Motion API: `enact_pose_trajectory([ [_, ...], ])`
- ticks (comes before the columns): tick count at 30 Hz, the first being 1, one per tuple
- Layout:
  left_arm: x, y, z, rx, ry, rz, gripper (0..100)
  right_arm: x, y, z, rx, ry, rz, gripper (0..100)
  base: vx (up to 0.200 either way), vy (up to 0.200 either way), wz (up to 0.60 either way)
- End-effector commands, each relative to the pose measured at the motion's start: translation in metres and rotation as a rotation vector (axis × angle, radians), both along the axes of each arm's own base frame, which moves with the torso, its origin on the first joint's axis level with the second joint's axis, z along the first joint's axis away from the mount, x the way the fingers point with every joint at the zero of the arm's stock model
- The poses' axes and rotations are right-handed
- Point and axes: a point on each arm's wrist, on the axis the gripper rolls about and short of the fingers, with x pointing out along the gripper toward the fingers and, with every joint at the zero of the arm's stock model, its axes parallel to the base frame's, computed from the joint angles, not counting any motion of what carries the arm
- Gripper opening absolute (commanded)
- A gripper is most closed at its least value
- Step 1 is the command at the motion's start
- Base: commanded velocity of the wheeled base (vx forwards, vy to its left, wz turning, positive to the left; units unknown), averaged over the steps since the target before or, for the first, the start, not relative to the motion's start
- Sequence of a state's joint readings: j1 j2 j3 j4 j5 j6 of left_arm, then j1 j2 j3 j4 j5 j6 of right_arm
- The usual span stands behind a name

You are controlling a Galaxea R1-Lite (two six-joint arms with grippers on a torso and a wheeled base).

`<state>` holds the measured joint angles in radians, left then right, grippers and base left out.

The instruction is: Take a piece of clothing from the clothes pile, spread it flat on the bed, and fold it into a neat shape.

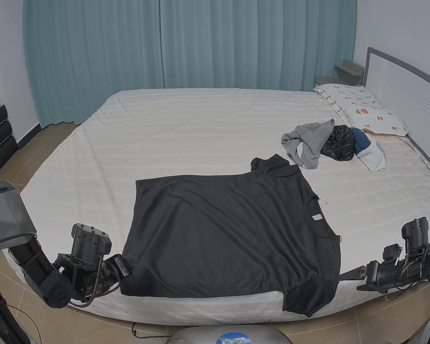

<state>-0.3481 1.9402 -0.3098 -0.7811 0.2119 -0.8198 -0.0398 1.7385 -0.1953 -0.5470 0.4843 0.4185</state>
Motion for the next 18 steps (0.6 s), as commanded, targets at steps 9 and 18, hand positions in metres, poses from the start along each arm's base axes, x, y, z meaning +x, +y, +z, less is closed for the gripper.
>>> enact_pose_trajectory([
  [9,0.0076,0.0020,0.0065,-0.041,-0.040,0.043,100,0.0016,-0.0003,0.0009,0.006,-0.029,-0.007,100,0.000,0.022,0.00],
  [18,0.0075,0.0012,0.0063,-0.050,-0.039,0.045,100,0.0015,0.0000,0.0012,0.006,-0.030,-0.005,100,0.000,0.178,0.00],
])
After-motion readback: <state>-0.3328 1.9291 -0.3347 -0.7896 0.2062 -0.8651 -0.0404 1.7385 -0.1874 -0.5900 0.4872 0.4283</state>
